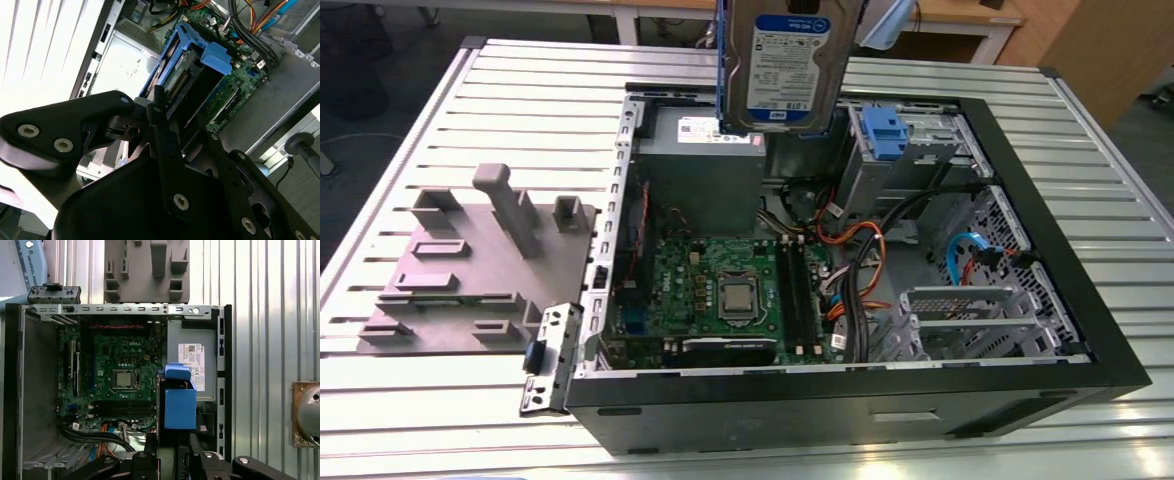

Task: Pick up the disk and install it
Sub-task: 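Pick up the disk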

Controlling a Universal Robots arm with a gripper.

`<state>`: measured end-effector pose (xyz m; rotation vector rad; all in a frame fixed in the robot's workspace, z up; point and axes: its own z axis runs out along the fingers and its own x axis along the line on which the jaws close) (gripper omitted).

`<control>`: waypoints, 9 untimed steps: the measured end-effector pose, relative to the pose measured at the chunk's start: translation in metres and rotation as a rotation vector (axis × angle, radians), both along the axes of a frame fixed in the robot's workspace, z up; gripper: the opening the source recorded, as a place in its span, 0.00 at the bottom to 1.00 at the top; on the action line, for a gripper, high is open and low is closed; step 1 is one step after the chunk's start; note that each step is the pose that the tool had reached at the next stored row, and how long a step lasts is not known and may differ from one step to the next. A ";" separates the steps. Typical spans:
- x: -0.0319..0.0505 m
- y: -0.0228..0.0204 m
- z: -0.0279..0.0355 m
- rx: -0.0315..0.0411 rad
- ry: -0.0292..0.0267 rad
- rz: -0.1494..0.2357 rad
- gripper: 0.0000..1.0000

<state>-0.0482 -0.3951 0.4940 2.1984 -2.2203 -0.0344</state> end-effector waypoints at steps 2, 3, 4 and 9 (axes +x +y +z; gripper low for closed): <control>0.0000 -0.0054 0.0001 -0.0002 0.0001 0.000 0.35; 0.0000 -0.0083 0.0001 -0.0002 0.0001 0.000 0.35; 0.0000 -0.0115 0.0000 -0.0001 0.0000 0.000 0.35; 0.0000 -0.0264 0.0000 0.0000 0.0000 0.000 0.35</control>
